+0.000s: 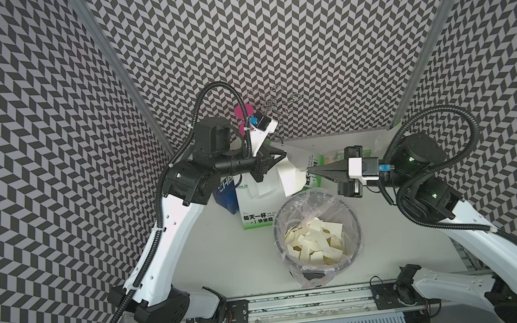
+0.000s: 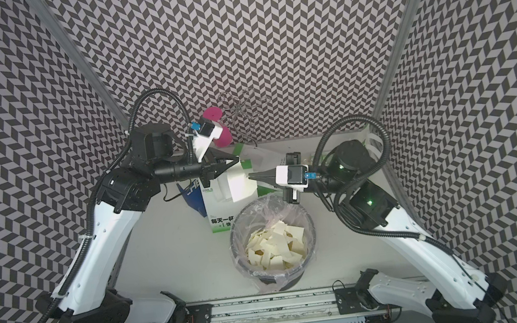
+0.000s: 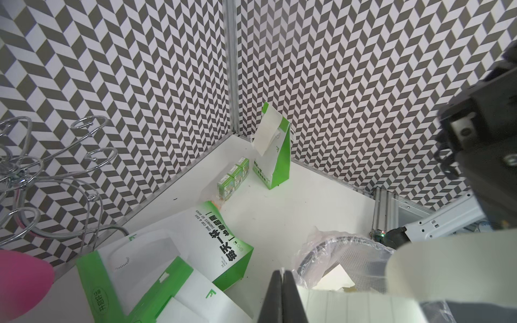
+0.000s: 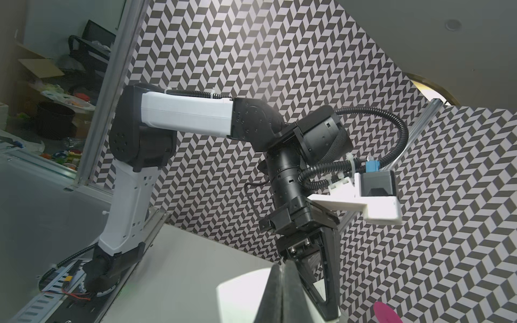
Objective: Shred takeout receipts and throw away
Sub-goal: Shred the takeout receipt, then place the takeout receipt in the trash bin.
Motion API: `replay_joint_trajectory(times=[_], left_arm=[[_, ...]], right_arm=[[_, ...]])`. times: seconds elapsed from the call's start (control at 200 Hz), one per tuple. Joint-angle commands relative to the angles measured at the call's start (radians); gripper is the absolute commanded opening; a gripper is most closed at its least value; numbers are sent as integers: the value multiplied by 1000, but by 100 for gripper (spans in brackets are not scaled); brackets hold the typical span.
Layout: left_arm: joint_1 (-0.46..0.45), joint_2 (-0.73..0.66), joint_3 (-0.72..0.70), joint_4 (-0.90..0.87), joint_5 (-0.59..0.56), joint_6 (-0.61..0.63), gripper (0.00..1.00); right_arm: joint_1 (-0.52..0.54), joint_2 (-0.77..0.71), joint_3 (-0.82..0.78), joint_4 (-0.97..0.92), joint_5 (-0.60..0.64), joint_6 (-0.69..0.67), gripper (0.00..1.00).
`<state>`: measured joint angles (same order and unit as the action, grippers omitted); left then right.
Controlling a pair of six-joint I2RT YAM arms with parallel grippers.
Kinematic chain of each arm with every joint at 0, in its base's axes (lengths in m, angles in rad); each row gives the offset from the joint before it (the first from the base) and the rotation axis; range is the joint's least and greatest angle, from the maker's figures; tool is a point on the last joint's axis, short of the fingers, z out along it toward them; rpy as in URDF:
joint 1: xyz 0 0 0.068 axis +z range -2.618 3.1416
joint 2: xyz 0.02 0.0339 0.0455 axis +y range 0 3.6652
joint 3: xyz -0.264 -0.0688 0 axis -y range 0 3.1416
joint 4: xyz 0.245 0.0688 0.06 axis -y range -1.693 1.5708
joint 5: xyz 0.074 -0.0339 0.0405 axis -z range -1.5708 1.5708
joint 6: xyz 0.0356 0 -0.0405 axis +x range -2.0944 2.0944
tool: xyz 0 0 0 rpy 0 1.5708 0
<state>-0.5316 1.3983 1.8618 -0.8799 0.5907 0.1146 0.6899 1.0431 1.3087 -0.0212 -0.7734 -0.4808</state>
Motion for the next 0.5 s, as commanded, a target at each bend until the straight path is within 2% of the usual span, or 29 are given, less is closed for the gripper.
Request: replay_joint_trajectory(times=[0.0,0.07,0.36,0.426,0.496], left_arm=[[4,-15,-26,-11,-115,3,0],[3,-14,-41,-11,-166,11,0],[3,-21,-37,7,-168,14,0],[0,-27,-36,35,-110,2,0],[-12,-30,-34,82,-34,-23,0]], right_arm=[[-1,-99,-22,45,13,61,0],[-5,-143,-19,31,25,86,0],[-10,-216,38,-97,140,54,0],[-10,-210,39,-123,129,83,0],[-10,-164,59,-230,102,85,0]])
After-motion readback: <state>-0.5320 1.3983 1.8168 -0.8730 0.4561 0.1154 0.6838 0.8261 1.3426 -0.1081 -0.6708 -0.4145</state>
